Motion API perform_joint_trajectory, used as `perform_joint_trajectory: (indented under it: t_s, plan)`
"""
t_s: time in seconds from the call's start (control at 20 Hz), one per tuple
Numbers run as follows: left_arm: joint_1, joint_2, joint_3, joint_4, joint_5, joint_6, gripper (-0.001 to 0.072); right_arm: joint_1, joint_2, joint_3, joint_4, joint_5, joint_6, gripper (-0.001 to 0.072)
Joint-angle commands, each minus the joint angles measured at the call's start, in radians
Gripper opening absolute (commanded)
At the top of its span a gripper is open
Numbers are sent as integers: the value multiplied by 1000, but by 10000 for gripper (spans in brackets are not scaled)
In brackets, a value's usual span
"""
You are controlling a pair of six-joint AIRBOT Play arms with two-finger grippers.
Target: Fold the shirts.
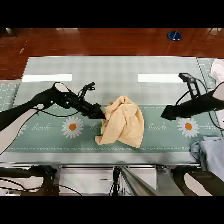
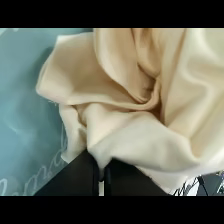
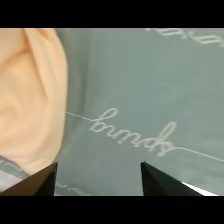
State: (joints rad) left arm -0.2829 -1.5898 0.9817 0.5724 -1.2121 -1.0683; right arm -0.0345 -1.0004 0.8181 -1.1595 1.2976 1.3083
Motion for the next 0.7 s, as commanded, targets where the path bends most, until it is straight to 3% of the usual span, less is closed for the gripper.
perform_joint_trajectory:
  t_s: [0.0,0.15,0.4,0.65]
  plan:
    - [10,24,3,0,-40,11,25,-74,0,-205,343,-85,-154,592]
    - [10,34,3,-1,-47,16,25,-67,0,-313,454,-151,-208,588]
    - [10,34,3,-1,-68,35,25,-67,-18,-367,510,-301,-175,544]
    - [10,34,3,-1,-76,36,25,-61,-205,-366,673,-311,-209,540]
